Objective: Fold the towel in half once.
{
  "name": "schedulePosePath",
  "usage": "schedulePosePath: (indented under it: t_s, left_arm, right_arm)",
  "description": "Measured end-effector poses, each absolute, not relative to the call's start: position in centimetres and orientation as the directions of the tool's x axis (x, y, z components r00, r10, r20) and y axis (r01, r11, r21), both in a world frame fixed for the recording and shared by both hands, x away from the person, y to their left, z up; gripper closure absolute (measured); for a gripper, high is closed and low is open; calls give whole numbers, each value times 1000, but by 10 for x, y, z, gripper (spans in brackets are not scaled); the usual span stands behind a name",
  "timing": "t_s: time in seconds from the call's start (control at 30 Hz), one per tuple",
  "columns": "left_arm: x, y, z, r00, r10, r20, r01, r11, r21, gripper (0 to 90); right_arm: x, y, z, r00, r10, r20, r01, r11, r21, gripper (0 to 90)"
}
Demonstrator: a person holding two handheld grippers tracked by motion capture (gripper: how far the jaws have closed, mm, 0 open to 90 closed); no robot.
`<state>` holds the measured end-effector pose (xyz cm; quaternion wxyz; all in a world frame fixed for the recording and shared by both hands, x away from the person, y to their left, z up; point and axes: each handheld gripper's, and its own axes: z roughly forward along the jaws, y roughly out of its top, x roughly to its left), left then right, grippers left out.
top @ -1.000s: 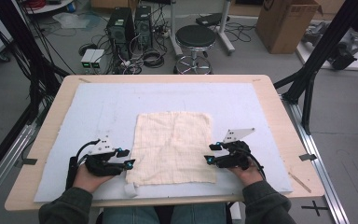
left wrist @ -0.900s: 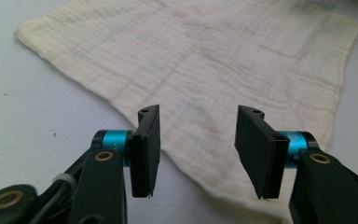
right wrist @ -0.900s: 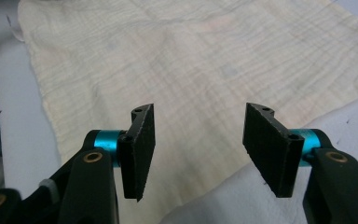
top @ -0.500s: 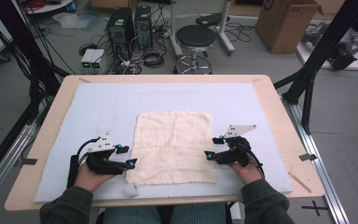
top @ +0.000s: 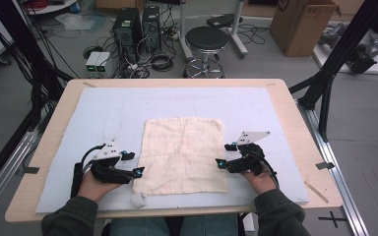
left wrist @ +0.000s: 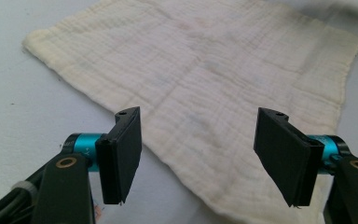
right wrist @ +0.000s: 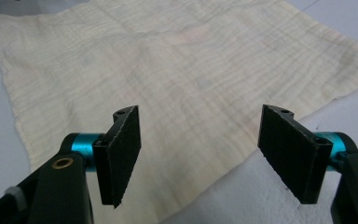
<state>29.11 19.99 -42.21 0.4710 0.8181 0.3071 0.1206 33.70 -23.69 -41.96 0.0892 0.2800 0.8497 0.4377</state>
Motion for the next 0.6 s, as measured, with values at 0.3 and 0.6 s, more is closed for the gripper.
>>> schedulePosePath:
  t_s: [0.3,0.6]
  left_arm:
    - [293,202,-420,777,624,-86,388,-367,845,326]
    - [304,200,-414,772,632,-70,390,-385,837,329]
  right_arm:
    - [338,-235,-420,-828,553,93,398,463,792,289]
    - [348,-237,-419,-822,563,85,401,467,788,269]
